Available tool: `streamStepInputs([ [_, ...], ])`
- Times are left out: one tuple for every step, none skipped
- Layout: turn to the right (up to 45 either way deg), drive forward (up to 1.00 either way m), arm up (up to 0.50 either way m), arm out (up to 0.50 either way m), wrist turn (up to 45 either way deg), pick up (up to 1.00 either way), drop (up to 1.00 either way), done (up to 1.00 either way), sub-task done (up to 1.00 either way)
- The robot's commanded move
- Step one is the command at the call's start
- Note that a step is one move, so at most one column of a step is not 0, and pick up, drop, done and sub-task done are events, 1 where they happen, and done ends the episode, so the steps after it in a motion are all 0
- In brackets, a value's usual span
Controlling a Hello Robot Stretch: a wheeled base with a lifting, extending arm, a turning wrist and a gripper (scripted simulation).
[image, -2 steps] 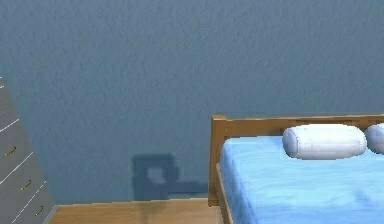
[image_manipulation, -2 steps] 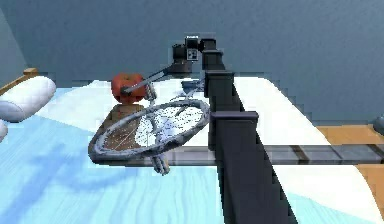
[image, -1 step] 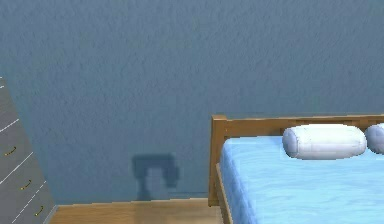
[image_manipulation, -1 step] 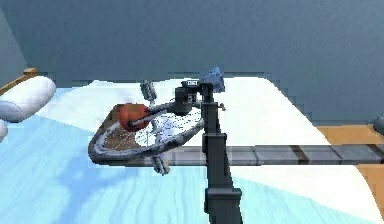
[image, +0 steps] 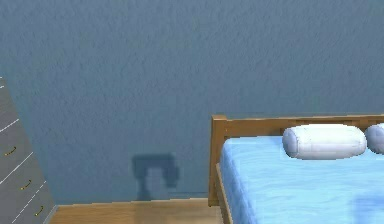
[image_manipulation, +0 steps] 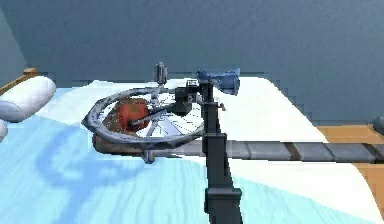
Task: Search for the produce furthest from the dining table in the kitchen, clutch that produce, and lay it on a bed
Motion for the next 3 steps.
streamStepInputs([
  [0.0,0.0,0.0,0.0,0.0,0.0,1.0,0.0,0.0],
  [0.0,0.0,0.1,0.0,0.0,0.0,0.0,0.0,0.0],
  [0.0,0.0,0.0,-0.08,0.0,0.0,0.0,0.0,0.0],
])
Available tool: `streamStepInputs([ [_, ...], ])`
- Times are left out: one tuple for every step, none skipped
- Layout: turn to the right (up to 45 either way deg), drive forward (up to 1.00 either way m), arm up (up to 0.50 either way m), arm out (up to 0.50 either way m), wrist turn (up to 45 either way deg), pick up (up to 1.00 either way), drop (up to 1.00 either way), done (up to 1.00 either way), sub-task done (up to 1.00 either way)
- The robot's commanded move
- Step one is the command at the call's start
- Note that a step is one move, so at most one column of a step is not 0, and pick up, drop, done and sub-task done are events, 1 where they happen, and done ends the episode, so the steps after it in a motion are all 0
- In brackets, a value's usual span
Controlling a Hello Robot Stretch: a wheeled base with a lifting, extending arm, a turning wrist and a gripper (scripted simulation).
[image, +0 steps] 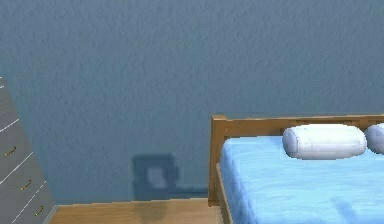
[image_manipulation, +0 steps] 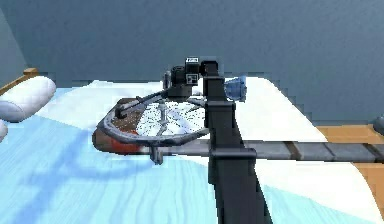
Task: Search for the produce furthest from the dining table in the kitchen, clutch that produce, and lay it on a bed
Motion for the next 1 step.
streamStepInputs([
  [0.0,0.0,0.0,0.0,0.0,0.0,0.0,1.0,0.0],
])
